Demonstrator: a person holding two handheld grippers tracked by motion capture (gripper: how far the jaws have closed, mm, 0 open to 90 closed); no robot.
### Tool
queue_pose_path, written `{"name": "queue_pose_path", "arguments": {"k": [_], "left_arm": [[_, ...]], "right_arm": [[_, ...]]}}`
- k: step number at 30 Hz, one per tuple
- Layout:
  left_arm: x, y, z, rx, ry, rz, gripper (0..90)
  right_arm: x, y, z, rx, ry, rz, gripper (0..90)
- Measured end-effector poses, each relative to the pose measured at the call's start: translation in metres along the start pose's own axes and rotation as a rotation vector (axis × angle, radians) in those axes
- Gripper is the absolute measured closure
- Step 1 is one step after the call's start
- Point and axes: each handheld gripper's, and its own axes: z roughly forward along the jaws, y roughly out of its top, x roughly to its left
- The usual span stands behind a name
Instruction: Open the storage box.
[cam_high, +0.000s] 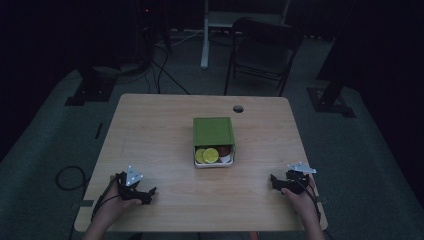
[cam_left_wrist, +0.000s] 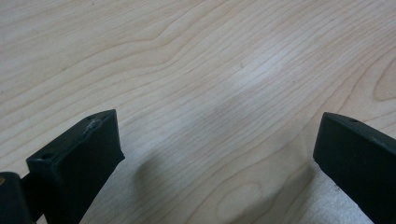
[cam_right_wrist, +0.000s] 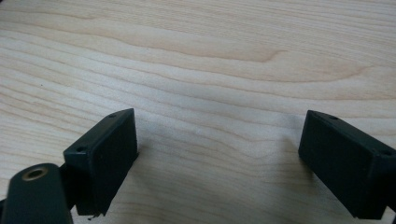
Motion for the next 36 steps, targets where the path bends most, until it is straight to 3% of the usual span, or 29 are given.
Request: {"name": "queue_pose_path", "arguments": {"k": [28,31,36], "left_arm": [[-0.042,0.040,0.011,-0.052,-0.056,0.183,5.6],[-0.048,0.044,0.013,-0.090,-0.071,0.194,5.6],[-0.059,0.049,0.018,-0.083,-0.094,0.237,5.6]], "right_arm": [[0.000,0.000,0.000,0.000,0.000,0.000,11.1],[0.000,0.000,0.000,0.000,0.000,0.000,11.1],[0.000,0.000,0.000,0.000,0.000,0.000,11.2]]}}
